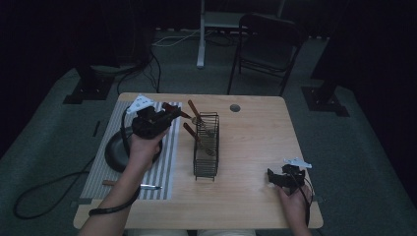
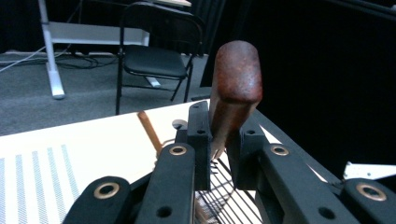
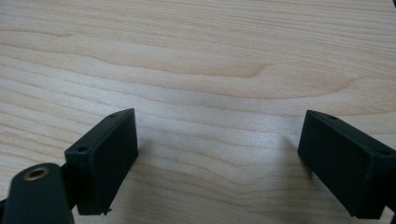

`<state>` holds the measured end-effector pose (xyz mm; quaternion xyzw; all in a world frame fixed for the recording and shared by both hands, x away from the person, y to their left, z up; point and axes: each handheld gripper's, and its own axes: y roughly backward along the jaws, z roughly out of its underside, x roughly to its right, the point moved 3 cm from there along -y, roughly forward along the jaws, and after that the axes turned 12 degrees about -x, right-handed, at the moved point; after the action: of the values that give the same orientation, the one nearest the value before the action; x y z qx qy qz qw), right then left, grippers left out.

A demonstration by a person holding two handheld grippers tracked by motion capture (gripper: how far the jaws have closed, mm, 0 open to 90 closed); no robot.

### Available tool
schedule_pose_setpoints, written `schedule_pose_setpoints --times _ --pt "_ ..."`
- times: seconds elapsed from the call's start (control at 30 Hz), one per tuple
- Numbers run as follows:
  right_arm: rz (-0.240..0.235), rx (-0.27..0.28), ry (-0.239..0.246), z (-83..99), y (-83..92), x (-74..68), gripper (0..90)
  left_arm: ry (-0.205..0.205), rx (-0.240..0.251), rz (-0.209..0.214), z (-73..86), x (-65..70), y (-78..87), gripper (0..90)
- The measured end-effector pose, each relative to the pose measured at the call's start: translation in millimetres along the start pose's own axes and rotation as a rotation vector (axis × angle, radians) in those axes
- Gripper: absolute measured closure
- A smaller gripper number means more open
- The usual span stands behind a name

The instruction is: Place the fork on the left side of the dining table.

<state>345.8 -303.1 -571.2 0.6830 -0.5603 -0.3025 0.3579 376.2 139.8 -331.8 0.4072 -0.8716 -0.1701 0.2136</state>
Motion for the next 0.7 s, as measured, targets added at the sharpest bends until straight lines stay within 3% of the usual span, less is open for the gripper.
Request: schedule_pose_setpoints --times 0.13,0.17,0.37,0.53,0.7 --pt "0.000 0.000 0.000 0.0 0.0 0.0 11.8 0.009 0.003 -0.014 -1.8 -6.8 0.6 80.7" --pt "0.000 0.000 0.000 0.0 0.0 0.0 11.8 0.036 0.016 -0.026 -4.3 -18.0 1.5 80.7" --pt "0.000 0.001 -0.001 0.0 -0.1 -0.1 11.8 0.082 0.034 -0.057 -6.1 -39.8 3.0 80.7" --pt "0.000 0.001 0.000 0.0 -0.1 0.0 11.8 0.118 0.018 -0.086 4.9 -62.1 1.4 80.7" --pt "0.000 0.000 -0.001 0.1 0.0 -0.1 11.8 0.184 0.011 -0.105 19.0 -89.5 -3.2 80.7"
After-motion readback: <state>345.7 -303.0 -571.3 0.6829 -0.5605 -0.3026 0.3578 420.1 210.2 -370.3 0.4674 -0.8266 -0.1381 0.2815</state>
